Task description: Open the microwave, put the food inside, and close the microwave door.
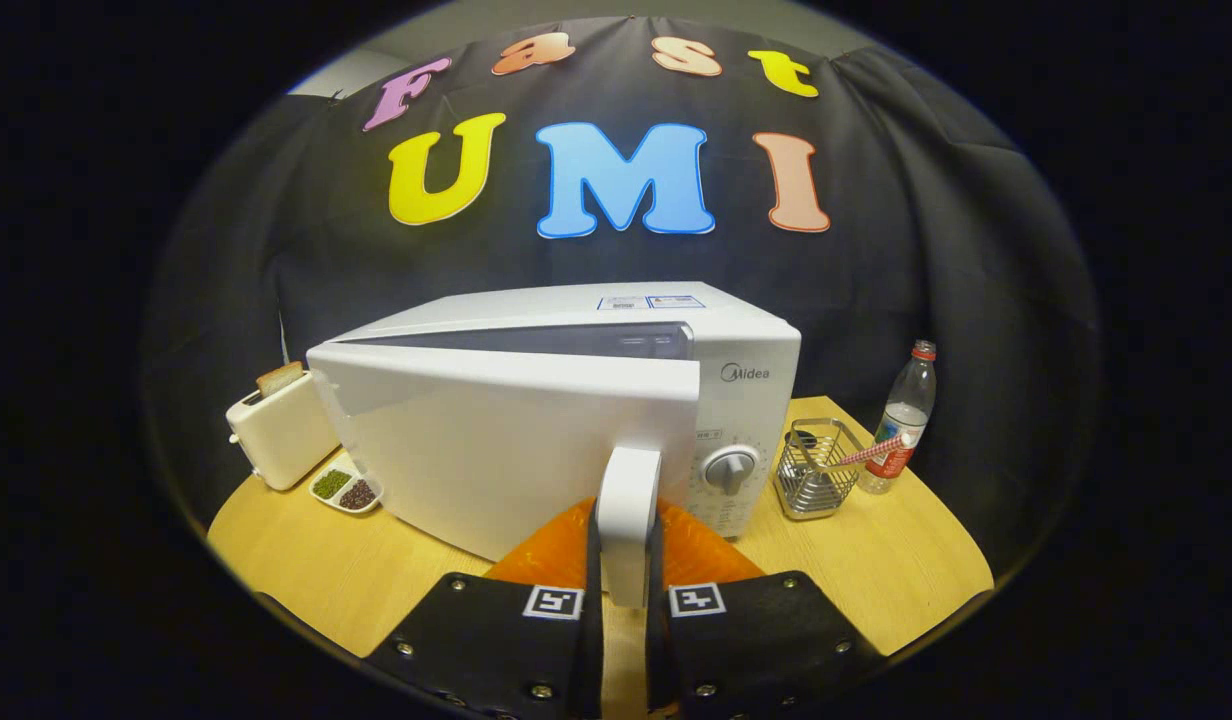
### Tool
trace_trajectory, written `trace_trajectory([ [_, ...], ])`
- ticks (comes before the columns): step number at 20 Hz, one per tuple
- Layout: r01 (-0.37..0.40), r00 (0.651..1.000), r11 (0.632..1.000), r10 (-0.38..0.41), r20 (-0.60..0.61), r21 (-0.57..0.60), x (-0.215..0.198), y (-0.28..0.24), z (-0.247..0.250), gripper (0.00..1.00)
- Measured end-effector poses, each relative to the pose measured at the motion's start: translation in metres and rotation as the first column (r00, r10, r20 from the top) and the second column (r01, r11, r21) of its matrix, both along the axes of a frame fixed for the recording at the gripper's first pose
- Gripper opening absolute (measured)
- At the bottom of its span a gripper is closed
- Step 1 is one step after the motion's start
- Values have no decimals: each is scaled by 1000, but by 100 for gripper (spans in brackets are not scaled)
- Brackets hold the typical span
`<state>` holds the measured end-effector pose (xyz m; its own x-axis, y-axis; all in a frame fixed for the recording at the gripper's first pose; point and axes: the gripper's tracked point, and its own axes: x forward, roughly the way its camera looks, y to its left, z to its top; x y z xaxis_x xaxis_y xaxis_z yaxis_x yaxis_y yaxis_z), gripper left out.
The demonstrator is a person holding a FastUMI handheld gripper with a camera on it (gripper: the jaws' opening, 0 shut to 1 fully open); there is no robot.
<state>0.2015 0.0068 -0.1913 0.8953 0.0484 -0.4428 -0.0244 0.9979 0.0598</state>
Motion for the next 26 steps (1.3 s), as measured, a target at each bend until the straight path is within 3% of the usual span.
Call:
trace_trajectory([
  [4, -27, 1000, 1000, 27, -6, 9, -31, 17, 4, 22],
  [26, -137, 987, 991, 137, -86, 8, -150, 117, -12, 22],
])
